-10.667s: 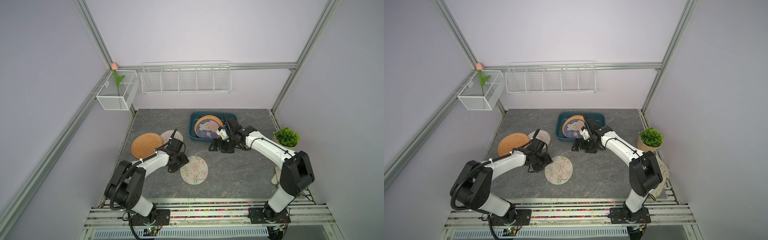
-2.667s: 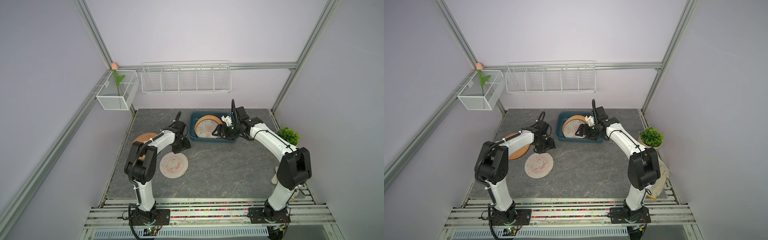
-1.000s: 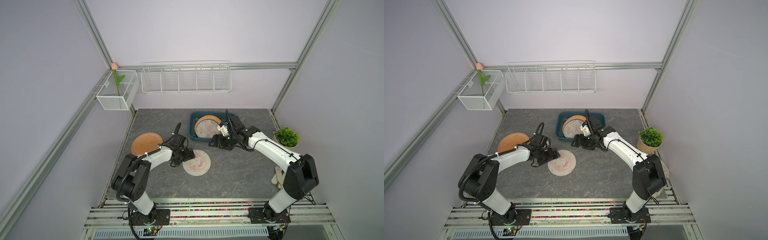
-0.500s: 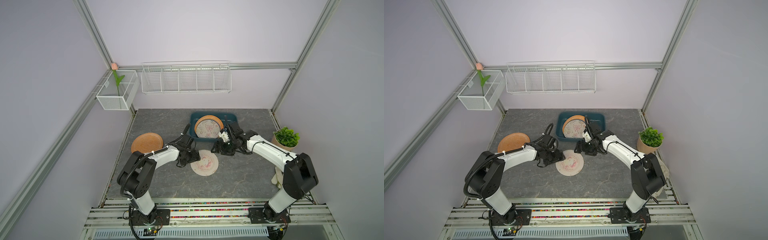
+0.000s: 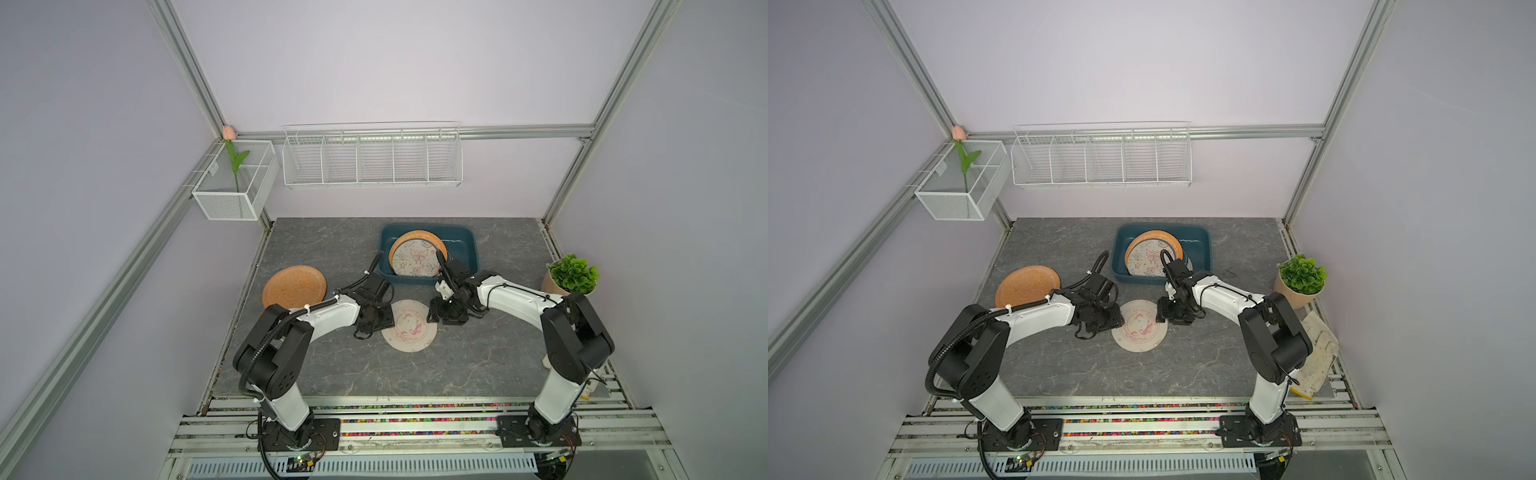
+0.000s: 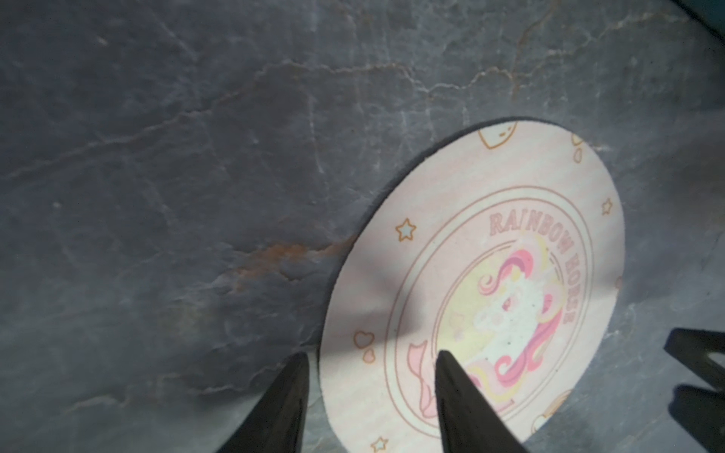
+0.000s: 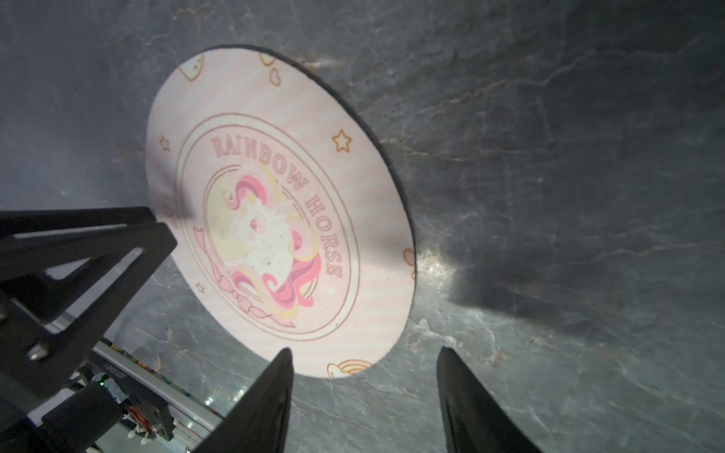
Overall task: Put the coasters into the storage box
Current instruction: Pick up the coaster from the center of the board.
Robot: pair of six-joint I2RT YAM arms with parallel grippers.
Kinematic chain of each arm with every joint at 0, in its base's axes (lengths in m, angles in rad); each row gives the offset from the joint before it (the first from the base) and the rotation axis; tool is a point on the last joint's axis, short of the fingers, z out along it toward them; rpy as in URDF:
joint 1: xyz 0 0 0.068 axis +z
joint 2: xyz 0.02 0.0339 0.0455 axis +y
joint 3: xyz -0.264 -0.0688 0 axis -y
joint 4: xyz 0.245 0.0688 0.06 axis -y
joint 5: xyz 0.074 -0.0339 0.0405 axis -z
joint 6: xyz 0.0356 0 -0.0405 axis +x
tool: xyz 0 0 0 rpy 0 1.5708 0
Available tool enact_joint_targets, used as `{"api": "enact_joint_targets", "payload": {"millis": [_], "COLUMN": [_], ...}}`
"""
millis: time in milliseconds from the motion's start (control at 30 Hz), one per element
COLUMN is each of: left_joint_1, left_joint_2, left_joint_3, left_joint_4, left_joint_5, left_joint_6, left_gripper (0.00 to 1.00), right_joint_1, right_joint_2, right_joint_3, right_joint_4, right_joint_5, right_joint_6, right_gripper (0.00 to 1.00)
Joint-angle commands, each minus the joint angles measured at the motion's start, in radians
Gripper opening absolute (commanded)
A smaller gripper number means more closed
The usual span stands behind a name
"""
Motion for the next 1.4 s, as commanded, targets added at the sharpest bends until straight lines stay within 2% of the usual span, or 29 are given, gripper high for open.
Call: {"api": "enact_joint_targets", "payload": {"millis": [0,500,967,1367], "left_joint_1": [-0.012,-0.02,-0.023,-0.023], "left_joint_2": [0.012,0.03,0.039,0.041], "left_joint_3": [-0.026,-0.017,-0.012,-0.006], "left_joint_4": [-0.067,-0.07,-0.068,-0.073], "left_joint_5": [-0.04,-0.036,-0.03,-0.027], "left_joint_6": [-0.016,-0.02,-0.02,-0.014], "left_gripper": [0.51,0.51,0.52,0.52], "right_joint_1": [0.01,0.027,0.047,0.058], "right_joint_2": [0.027,0.092,0.117,0.14], "right_joint_3": [-0.005,0.013,0.023,0.043], "right_joint_4": [0.017,0.033,0.04,0.042], "right_joint_5": [0.035,0.041,0.032,0.023], "right_joint_6": [0.005,0.005,0.013,0.017], "right_gripper": [0.58,0.5,0.47,0.41]}}
